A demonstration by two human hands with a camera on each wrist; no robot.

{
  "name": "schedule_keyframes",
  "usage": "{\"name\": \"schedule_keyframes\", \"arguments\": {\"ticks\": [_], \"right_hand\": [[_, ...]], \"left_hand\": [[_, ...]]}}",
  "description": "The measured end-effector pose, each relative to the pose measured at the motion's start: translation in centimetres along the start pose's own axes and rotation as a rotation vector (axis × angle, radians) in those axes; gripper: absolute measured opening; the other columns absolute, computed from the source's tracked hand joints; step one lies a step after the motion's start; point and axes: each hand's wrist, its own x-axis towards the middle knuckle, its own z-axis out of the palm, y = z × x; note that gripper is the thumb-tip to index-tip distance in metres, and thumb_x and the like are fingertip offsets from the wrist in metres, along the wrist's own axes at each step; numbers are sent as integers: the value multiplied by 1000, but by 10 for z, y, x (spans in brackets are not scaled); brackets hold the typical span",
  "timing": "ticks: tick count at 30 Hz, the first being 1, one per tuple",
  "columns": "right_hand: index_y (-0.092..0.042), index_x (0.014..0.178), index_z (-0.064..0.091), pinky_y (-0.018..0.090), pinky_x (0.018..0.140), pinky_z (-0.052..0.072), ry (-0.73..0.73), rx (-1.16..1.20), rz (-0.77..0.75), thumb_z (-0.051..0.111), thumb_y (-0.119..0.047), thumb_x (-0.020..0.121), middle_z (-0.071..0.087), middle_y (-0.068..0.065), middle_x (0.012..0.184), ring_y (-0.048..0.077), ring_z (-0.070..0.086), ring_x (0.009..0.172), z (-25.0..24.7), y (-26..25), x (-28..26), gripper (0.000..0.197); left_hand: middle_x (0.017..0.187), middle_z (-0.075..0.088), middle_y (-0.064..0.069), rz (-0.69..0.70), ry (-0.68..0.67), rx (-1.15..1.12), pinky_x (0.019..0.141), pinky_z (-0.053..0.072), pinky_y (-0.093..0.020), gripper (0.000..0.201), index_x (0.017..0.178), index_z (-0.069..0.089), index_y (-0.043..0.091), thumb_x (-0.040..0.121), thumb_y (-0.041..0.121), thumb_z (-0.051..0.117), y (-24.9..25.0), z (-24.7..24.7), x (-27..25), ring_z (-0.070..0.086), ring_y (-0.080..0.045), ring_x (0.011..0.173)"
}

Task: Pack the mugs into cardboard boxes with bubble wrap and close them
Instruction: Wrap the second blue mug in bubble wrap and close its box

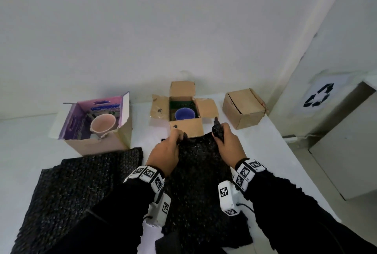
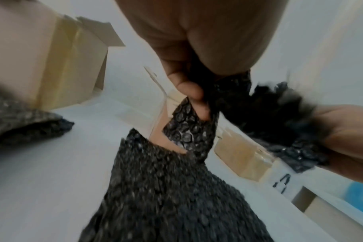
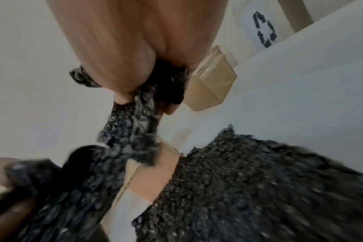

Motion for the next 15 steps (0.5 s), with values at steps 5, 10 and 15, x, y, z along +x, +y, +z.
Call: {"name": "schedule_keyframes", "arguments": {"ticks": [5,10,15], "right_hand": [[-15,108,50,39,77,49,-48,82,1,50,-28,98,67,9,95,29,63,89,1,-26,34,16],[-12,112,63,49,98,44,-80,253,78,32,-55,95,61,20,115,30,56,105,11,-40,74,56],[-22,104,57,42,91,50,154,312,130,41,-18,82,59,12,109,28,57,100,9,-47,123,28]], "left_hand": [[101,61,-4,-6,122,-122,80,47,-36,26,100,54,19,80,7,42,-14,-28,27,58,-25,88],[105,61,-4,61,236,-88,78,47,-31,42,113,64,15,92,37,36,-18,-44,63,59,-20,91],[98,62,-8,42,311,58,69,52,-32,36,110,70,9,85,15,45,-30,-44,109,61,-26,82]]}}
